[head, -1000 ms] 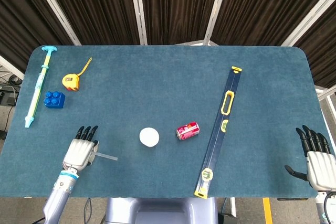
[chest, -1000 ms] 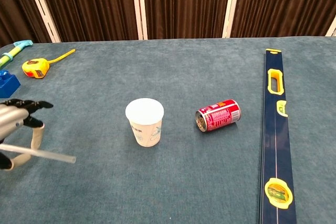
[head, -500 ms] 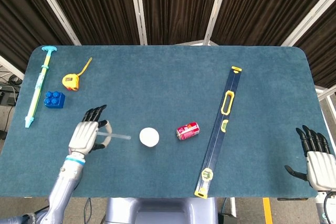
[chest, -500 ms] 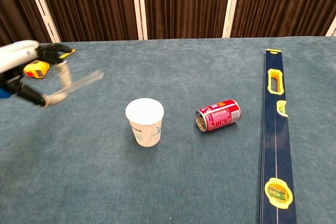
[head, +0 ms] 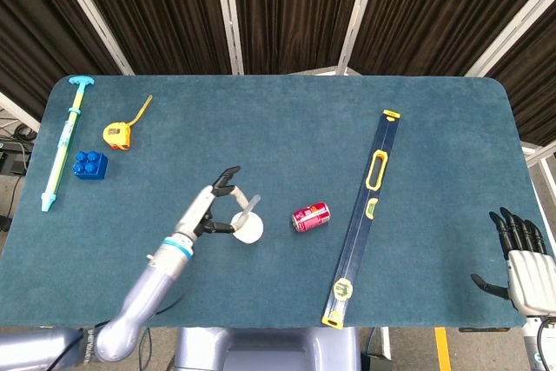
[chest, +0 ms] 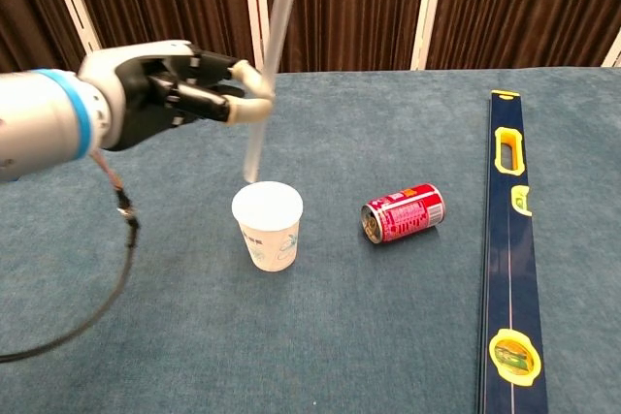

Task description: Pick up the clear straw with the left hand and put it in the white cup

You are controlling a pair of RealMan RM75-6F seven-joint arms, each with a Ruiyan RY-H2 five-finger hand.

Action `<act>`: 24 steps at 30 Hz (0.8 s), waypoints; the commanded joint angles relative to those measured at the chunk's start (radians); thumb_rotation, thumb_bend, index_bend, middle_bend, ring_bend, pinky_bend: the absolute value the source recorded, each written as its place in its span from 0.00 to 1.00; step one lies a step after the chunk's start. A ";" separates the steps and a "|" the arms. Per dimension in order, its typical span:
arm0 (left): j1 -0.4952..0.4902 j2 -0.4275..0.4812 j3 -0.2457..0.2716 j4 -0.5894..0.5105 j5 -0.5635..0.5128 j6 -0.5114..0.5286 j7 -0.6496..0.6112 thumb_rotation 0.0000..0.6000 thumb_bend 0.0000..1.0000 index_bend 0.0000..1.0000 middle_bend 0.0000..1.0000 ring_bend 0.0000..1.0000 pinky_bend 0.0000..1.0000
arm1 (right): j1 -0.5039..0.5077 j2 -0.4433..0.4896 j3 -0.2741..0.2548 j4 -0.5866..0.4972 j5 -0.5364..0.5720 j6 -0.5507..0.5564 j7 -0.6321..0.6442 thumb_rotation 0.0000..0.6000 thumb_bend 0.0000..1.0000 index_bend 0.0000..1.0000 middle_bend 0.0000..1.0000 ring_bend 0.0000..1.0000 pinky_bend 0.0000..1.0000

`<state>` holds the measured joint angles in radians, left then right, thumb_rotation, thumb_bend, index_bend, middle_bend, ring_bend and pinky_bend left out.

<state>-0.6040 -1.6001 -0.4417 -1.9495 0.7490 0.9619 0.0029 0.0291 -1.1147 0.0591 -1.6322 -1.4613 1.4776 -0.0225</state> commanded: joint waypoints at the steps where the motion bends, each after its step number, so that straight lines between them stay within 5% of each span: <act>1: -0.022 -0.033 0.002 0.026 0.006 -0.007 -0.028 1.00 0.40 0.56 0.00 0.00 0.00 | 0.001 0.001 0.000 0.000 0.000 -0.001 0.002 1.00 0.08 0.00 0.00 0.00 0.00; 24: -0.063 -0.074 0.081 0.141 0.020 -0.022 -0.066 1.00 0.40 0.51 0.00 0.00 0.00 | 0.001 0.001 -0.001 0.001 -0.001 -0.001 0.004 1.00 0.09 0.00 0.00 0.00 0.00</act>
<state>-0.6665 -1.6735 -0.3635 -1.8118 0.7655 0.9408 -0.0599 0.0302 -1.1132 0.0585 -1.6317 -1.4619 1.4762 -0.0186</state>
